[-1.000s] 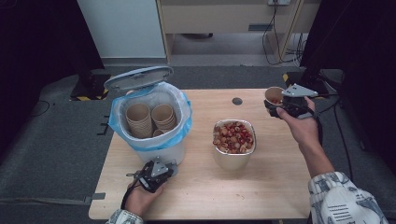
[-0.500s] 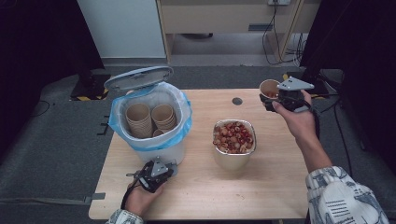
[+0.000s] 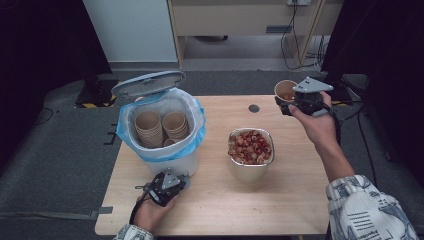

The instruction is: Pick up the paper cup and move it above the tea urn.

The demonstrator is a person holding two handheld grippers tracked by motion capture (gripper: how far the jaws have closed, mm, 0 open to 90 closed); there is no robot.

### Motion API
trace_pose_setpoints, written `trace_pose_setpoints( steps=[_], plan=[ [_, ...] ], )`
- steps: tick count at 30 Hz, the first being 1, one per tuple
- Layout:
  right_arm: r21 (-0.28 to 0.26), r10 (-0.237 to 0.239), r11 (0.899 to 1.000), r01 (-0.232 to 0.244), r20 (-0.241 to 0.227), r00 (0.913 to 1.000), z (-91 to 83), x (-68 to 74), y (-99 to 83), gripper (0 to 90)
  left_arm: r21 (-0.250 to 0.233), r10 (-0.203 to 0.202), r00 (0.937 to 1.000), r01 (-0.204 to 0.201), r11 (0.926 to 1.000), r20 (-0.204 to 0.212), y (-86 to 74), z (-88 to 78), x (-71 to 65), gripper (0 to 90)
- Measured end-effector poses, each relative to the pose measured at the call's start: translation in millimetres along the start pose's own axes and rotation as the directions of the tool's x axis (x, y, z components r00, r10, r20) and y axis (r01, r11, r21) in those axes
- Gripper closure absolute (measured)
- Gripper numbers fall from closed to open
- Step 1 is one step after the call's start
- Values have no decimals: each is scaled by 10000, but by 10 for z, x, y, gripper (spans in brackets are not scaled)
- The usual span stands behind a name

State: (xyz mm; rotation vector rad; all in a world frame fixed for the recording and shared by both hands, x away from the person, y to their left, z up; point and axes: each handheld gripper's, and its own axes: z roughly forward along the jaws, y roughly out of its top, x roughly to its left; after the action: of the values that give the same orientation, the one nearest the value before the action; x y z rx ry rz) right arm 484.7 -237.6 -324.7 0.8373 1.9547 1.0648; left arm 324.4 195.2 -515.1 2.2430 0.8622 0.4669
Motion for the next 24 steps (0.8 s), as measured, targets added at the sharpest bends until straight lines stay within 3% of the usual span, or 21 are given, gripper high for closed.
trace_pose_setpoints(
  steps=[10,24],
  plan=[
    [-146,-308,9994,309,101,9995,-15,-15,142,299,-5,-3,10000,3,10000,11,0,0,1,899],
    [-472,-1097,9927,1112,337,9934,-13,37,315,299,-2,-6,10000,6,10000,20,0,0,2,899]
  ],
)
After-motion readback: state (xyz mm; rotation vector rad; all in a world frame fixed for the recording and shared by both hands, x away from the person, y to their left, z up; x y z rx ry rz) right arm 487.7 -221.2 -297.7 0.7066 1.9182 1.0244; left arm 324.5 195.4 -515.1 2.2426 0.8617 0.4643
